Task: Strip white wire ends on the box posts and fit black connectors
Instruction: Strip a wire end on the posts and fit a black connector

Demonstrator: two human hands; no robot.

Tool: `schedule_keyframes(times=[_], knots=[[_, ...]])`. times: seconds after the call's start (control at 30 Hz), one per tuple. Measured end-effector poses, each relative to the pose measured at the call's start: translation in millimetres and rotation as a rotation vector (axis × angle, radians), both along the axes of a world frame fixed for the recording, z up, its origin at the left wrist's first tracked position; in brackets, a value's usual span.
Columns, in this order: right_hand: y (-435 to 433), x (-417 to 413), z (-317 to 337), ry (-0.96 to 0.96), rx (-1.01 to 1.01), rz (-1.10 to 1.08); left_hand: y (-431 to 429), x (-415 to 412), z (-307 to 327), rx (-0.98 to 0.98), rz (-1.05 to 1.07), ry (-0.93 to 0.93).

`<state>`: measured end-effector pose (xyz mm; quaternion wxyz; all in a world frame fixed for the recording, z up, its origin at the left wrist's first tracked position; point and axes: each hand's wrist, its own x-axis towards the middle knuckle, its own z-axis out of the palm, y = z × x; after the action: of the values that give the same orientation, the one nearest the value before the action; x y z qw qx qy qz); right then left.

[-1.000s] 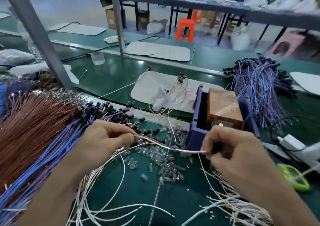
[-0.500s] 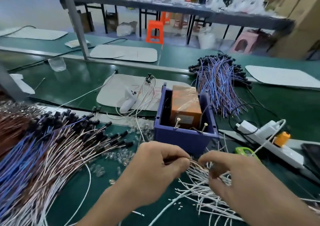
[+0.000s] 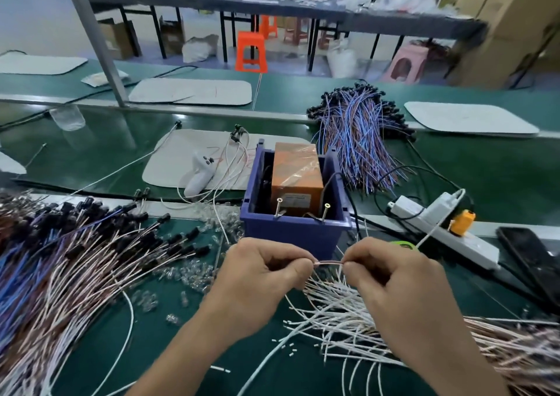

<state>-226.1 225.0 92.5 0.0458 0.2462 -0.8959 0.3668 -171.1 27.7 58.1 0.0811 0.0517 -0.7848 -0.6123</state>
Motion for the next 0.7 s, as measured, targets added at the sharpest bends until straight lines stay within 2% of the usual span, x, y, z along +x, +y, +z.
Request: schedule_keyframes(times=[0.2, 0.4, 0.5, 0.6, 0.7], knots=[[-1, -7, -10, 0.009, -0.005, 0.057, 4, -3, -1, -0.051, 0.011, 0.01], [12, -22, -11, -0.069, -0.105, -0.031, -13, -1, -5, 0.117, 0.087, -0.072], [20, -26, -10, -0.103, -0.131, -0.071, -32, 4, -9, 0.083, 0.099, -0.084], [25, -29, -11, -0.132, -0.144, -0.093, -52, 11, -14, 0.228, 0.214, -0.015], [27, -29, -11, -0.131, -0.139, -0.106, -65, 20, -20, 0.564, 0.247, 0.024]])
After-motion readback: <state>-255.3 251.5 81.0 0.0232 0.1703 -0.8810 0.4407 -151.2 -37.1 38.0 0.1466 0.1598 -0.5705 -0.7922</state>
